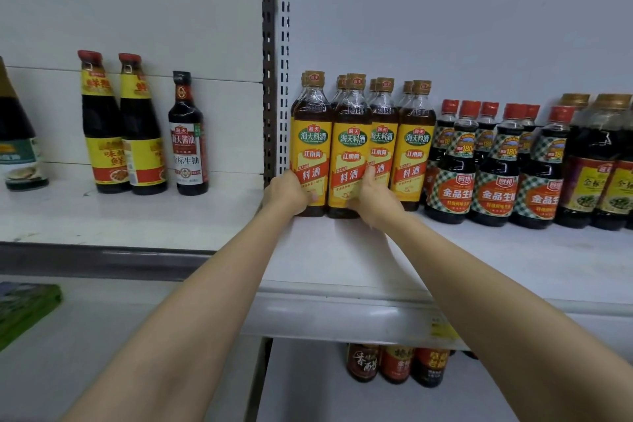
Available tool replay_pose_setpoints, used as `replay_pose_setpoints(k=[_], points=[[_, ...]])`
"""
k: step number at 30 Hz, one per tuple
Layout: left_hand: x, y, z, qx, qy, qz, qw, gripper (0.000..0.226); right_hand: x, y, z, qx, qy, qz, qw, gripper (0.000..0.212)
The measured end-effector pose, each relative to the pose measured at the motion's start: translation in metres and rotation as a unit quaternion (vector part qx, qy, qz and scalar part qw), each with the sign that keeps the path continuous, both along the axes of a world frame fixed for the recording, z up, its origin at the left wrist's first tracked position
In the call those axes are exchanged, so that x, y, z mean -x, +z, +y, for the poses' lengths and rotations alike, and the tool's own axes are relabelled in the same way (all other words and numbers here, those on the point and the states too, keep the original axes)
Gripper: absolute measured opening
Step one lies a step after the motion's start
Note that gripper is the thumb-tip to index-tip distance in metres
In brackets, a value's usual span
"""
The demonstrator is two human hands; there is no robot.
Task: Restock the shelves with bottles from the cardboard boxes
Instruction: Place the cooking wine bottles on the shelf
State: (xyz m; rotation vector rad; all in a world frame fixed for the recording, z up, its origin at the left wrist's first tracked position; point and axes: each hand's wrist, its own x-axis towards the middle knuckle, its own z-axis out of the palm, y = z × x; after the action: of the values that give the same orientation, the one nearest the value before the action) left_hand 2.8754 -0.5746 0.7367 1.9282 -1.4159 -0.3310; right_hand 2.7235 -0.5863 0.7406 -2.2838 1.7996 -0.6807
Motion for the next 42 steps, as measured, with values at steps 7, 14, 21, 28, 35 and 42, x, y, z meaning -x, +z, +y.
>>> replay_pose_setpoints(k=[7, 14, 21, 28, 35, 42], points=[[-0.004, 0.0, -0.001, -0.005, -0.005, 0.0, 1.0, 0.055, -0.003, -0.003, -0.003, 0.005, 0.005, 0.001, 1.0, 0.066], [-0.003, 0.003, 0.002, -0.006, -0.018, 0.042, 0.999, 0.057, -0.005, 0.0, -0.001, -0.013, -0.007, -0.009, 1.0, 0.073], [-0.006, 0.005, 0.02, 0.0, -0.045, 0.069, 0.997, 0.066, -0.009, 0.007, 0.019, -0.019, -0.024, -0.016, 0.999, 0.058], [-0.006, 0.001, 0.048, 0.01, -0.064, 0.021, 0.998, 0.054, -0.004, 0.006, 0.057, 0.018, -0.01, -0.01, 1.0, 0.054], [-0.005, 0.005, 0.101, 0.023, -0.038, -0.026, 0.999, 0.059, -0.005, 0.011, 0.1, 0.044, 0.061, 0.04, 0.996, 0.057], [0.008, 0.01, 0.171, 0.021, 0.026, -0.047, 0.998, 0.062, -0.005, 0.013, 0.153, 0.047, 0.161, 0.053, 0.984, 0.064]])
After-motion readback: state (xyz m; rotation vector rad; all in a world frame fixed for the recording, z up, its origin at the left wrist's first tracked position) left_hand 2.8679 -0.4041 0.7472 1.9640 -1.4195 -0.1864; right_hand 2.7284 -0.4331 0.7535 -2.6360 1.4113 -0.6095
